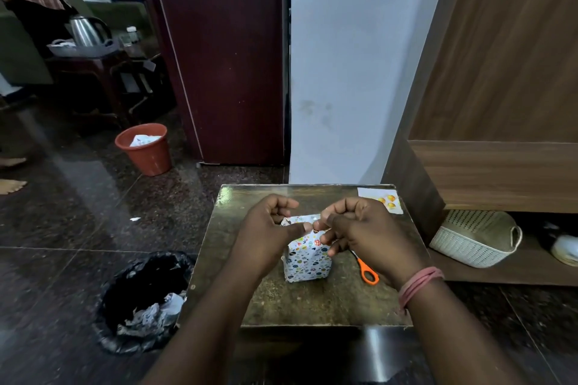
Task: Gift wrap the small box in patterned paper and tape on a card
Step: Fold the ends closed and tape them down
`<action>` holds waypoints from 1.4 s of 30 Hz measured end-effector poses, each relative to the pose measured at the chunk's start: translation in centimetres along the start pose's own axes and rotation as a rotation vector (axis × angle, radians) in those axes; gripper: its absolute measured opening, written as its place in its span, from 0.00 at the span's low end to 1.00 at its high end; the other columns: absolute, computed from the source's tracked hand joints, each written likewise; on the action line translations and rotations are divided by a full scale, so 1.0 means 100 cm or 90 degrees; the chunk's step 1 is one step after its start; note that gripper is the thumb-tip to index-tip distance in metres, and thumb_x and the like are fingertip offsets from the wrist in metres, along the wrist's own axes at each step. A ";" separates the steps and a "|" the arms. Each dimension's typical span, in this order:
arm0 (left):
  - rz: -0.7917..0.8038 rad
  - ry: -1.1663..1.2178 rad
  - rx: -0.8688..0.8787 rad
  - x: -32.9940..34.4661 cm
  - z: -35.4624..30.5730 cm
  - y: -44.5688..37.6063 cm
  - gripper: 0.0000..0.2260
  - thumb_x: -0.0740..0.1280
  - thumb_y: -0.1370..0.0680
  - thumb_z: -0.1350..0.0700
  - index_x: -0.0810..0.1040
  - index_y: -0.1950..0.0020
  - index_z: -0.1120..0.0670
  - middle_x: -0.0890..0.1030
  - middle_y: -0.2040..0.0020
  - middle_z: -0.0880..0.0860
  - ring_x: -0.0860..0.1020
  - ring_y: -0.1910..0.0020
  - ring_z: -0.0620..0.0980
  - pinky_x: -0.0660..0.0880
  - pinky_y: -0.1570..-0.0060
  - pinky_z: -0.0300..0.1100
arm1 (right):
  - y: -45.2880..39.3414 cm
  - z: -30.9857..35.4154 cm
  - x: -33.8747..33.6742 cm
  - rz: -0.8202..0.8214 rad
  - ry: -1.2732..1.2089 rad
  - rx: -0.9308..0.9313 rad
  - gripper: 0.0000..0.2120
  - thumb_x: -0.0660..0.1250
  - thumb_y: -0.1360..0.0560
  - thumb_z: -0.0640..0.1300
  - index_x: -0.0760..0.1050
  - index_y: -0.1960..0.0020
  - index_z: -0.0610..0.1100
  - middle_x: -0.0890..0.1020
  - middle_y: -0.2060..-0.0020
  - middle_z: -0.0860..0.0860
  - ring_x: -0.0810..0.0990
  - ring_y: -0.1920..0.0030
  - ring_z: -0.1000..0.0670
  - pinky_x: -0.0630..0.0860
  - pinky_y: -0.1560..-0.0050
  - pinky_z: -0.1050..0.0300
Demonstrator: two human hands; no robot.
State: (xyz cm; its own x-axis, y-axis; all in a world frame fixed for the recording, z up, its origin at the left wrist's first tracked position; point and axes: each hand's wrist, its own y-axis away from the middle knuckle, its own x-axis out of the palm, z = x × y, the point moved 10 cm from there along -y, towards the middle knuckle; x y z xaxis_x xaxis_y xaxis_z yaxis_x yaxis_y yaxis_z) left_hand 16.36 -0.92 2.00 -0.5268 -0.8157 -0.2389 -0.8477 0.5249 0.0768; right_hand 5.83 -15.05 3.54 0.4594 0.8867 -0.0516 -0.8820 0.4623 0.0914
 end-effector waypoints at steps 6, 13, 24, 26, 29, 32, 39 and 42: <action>0.039 0.151 -0.106 0.010 0.019 0.001 0.11 0.78 0.27 0.63 0.85 0.46 0.56 0.87 0.51 0.60 0.85 0.58 0.48 0.80 0.61 0.39 | -0.003 0.000 0.004 0.017 0.034 0.029 0.04 0.64 0.19 0.33 0.78 0.51 0.33 0.86 0.58 0.38 0.83 0.65 0.45 0.80 0.69 0.52; 0.023 0.220 -0.130 0.012 0.019 0.002 0.10 0.74 0.25 0.67 0.84 0.44 0.61 0.87 0.54 0.62 0.85 0.64 0.49 0.78 0.69 0.37 | -0.015 0.005 0.013 0.024 0.227 0.041 0.06 0.64 0.21 0.34 0.79 0.54 0.39 0.83 0.62 0.43 0.79 0.72 0.48 0.78 0.71 0.54; 0.002 0.208 -0.134 0.010 0.022 0.002 0.06 0.72 0.22 0.65 0.86 0.47 0.58 0.88 0.57 0.56 0.86 0.61 0.47 0.78 0.66 0.35 | -0.026 0.024 0.035 0.157 0.465 0.173 0.08 0.56 0.20 0.33 0.73 0.52 0.38 0.81 0.64 0.39 0.81 0.72 0.41 0.81 0.67 0.52; 0.000 0.205 -0.137 0.010 0.022 0.002 0.06 0.73 0.22 0.64 0.87 0.48 0.57 0.88 0.57 0.55 0.85 0.60 0.47 0.78 0.66 0.35 | -0.027 0.025 0.036 0.164 0.486 0.176 0.08 0.56 0.20 0.33 0.73 0.52 0.38 0.80 0.64 0.39 0.81 0.71 0.40 0.82 0.68 0.52; -0.005 0.199 -0.145 0.010 0.023 0.002 0.06 0.72 0.23 0.64 0.87 0.50 0.56 0.88 0.57 0.55 0.84 0.63 0.46 0.77 0.66 0.34 | -0.028 0.024 0.040 0.164 0.519 0.169 0.08 0.55 0.20 0.33 0.73 0.51 0.39 0.81 0.62 0.37 0.82 0.69 0.39 0.83 0.65 0.50; -0.010 0.207 -0.142 0.010 0.023 0.002 0.07 0.72 0.23 0.65 0.88 0.53 0.55 0.88 0.57 0.57 0.83 0.59 0.52 0.76 0.57 0.46 | -0.028 0.022 0.042 0.155 0.545 0.165 0.08 0.55 0.21 0.33 0.73 0.51 0.40 0.81 0.63 0.38 0.83 0.67 0.39 0.84 0.60 0.46; -0.014 0.189 -0.133 0.009 0.021 0.003 0.09 0.71 0.23 0.65 0.88 0.55 0.53 0.88 0.58 0.54 0.82 0.58 0.51 0.75 0.56 0.44 | -0.031 0.025 0.044 0.152 0.611 0.162 0.09 0.64 0.18 0.44 0.74 0.45 0.38 0.83 0.66 0.40 0.81 0.76 0.46 0.76 0.73 0.60; -0.013 0.187 -0.128 0.009 0.020 0.003 0.10 0.70 0.23 0.66 0.87 0.55 0.53 0.88 0.57 0.54 0.81 0.57 0.51 0.74 0.56 0.44 | -0.031 0.027 0.045 0.141 0.632 0.151 0.07 0.64 0.18 0.45 0.73 0.46 0.41 0.82 0.69 0.42 0.81 0.76 0.46 0.76 0.72 0.60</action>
State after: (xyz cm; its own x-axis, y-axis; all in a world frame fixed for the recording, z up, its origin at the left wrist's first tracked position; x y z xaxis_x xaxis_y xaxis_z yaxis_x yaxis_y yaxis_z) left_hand 15.76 -1.01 -0.14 -0.4808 -0.8757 0.0443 -0.8381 0.4739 0.2704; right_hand 10.88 -12.46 5.68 -0.0984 0.5994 -0.7943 -0.8436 0.3732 0.3862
